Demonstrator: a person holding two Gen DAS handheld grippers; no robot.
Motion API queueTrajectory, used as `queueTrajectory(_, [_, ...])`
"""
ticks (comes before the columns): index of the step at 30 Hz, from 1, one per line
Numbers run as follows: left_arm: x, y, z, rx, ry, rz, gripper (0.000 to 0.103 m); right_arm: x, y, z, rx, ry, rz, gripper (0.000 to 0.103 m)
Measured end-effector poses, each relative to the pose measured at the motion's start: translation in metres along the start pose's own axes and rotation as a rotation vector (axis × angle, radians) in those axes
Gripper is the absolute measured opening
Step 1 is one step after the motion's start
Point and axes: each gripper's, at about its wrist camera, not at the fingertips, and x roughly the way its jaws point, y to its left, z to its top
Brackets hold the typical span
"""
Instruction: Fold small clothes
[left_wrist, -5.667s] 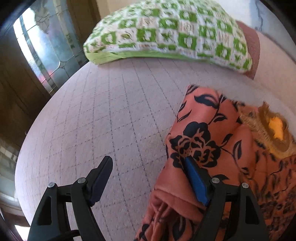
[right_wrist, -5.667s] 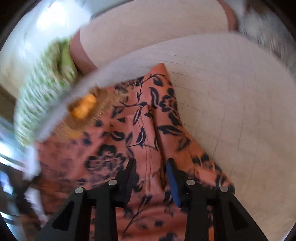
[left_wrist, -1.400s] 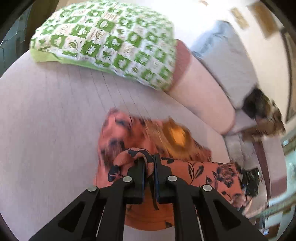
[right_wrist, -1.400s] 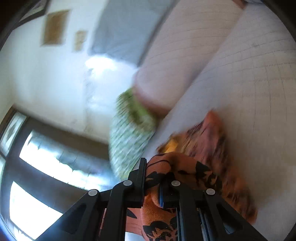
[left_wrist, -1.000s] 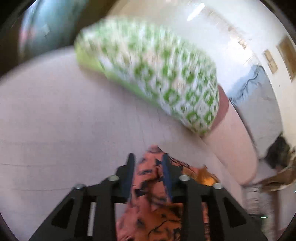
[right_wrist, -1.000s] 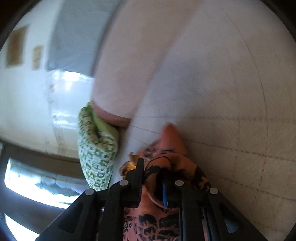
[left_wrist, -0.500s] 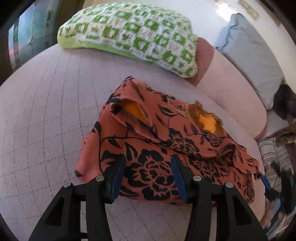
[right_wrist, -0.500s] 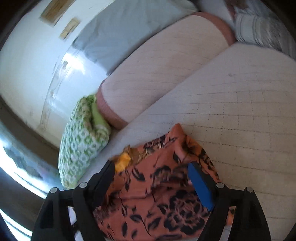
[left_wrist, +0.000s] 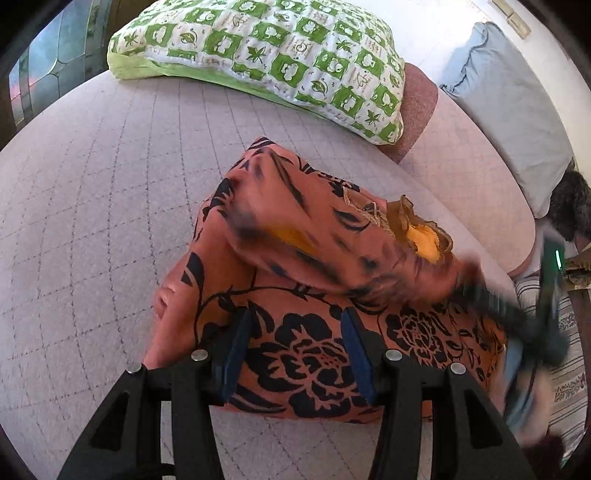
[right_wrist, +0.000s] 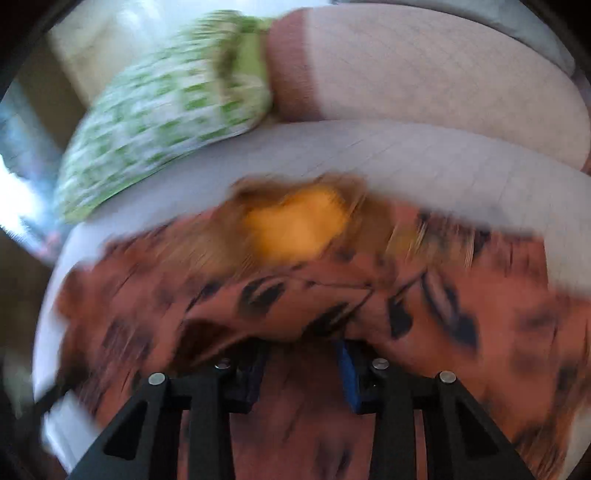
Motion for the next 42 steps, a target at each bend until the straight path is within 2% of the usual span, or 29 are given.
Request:
queueTrajectory(2, [0.000, 0.002, 0.003, -0.018, 0.004, -0.009, 0.051, -0.001, -0.010, 0.028, 0.083, -0.050, 0.011, 0.038])
queueTrajectory(4, [0.000, 0.006, 0.006, -0.043, 0.013, -0.027, 0.051, -0.019, -0.014, 0.043, 0.162, -0.130, 0.070, 0.038])
queueTrajectory(6, [-0.001, 0.010, 0.009, -0.071, 0.023, -0.047, 0.051, -0.036, -0.003, 0.041, 0.141, -0.155, 0.138, 0.038])
queueTrajectory(8, [-0.002, 0.014, 0.010, -0.099, 0.027, -0.062, 0.051, -0.037, 0.022, 0.028, 0.055, -0.090, 0.180, 0.038])
queueTrajectory(11, [-0.004, 0.019, 0.009, -0.128, 0.024, -0.076, 0.049, -0.018, 0.070, -0.005, -0.082, 0.093, 0.304, 0.039])
queueTrajectory(15, [-0.006, 0.023, 0.008, -0.134, 0.028, -0.083, 0.046, 0.021, 0.134, -0.024, -0.209, 0.217, 0.311, 0.039])
queueTrajectory(17, [-0.006, 0.025, 0.008, -0.139, 0.031, -0.091, 0.044, 0.036, 0.155, -0.013, -0.231, 0.173, 0.264, 0.039])
queueTrajectory(19, [-0.005, 0.026, 0.009, -0.131, 0.036, -0.091, 0.044, 0.049, 0.161, 0.012, -0.190, 0.098, 0.217, 0.039])
queueTrajectory(20, [-0.004, 0.026, 0.009, -0.127, 0.039, -0.088, 0.044, 0.052, 0.157, 0.025, -0.127, 0.065, 0.205, 0.039])
queueTrajectory(22, [-0.004, 0.026, 0.009, -0.131, 0.043, -0.088, 0.044, 0.046, 0.140, 0.045, 0.031, -0.029, 0.263, 0.039])
queueTrajectory(24, [-0.004, 0.027, 0.010, -0.137, 0.048, -0.089, 0.044, 0.027, 0.120, 0.051, 0.091, -0.129, 0.268, 0.039])
queueTrajectory(25, [-0.004, 0.027, 0.011, -0.146, 0.049, -0.091, 0.044, 0.019, 0.115, 0.048, 0.087, -0.142, 0.257, 0.039])
queueTrajectory(28, [0.000, 0.028, 0.014, -0.169, 0.048, -0.093, 0.044, 0.005, 0.092, 0.032, 0.037, -0.075, 0.212, 0.039])
queueTrajectory(33, [0.000, 0.025, 0.012, -0.145, 0.038, -0.072, 0.044, -0.017, 0.021, -0.024, 0.070, 0.065, 0.210, 0.039])
queueTrajectory(35, [0.001, 0.023, 0.011, -0.128, 0.033, -0.059, 0.044, -0.019, -0.014, -0.038, 0.097, 0.111, 0.151, 0.039])
queueTrajectory(38, [0.001, 0.019, 0.007, -0.087, 0.024, -0.029, 0.044, -0.021, -0.062, -0.031, 0.191, 0.070, 0.096, 0.036])
queueTrajectory(40, [0.002, 0.016, 0.006, -0.063, 0.023, -0.011, 0.044, -0.028, -0.085, -0.010, 0.210, -0.048, -0.098, 0.036])
queueTrajectory(42, [0.004, 0.016, 0.007, -0.045, 0.029, -0.006, 0.044, -0.038, -0.108, 0.013, 0.264, -0.174, -0.219, 0.036])
